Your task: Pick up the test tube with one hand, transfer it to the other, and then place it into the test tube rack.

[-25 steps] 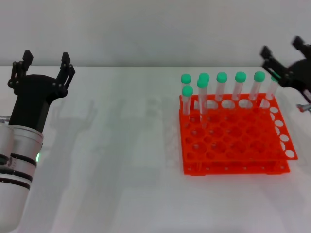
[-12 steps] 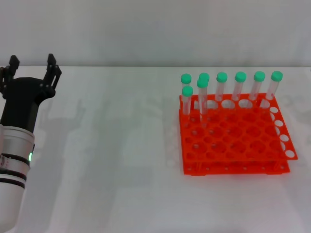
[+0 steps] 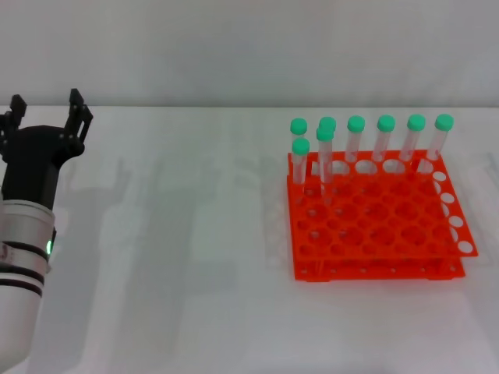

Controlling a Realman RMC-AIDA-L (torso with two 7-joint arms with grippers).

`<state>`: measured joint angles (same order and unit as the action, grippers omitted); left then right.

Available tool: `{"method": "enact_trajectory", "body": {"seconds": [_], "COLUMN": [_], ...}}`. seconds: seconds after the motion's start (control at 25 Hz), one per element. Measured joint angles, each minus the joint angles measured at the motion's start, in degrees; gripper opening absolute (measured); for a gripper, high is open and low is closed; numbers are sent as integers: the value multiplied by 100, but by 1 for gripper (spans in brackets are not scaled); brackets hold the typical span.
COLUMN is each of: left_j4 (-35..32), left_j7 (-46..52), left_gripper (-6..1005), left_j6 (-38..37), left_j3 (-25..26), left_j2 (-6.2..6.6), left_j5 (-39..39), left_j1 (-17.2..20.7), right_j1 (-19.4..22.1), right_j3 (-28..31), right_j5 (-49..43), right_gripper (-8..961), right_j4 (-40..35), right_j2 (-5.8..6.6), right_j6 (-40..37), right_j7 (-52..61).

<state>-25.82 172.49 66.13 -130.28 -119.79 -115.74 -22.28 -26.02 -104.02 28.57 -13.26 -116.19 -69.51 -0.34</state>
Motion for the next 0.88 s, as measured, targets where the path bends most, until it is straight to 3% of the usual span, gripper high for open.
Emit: {"method": "enact_trajectory", "body": {"seconds": [0.88], "left_j4": [-2], "left_j7": [4], "left_gripper": [837], "left_j6": [-41], "left_j3": [-7], "left_j2": [4], "left_j5": [-44], "left_j1": [-25], "right_j1": [18], "right_j3": [4], "right_j5": [44], "right_gripper": [868], "right_j4": [61], "right_j2": [0], "right_j6": [41], "right_j7": [-12]}}
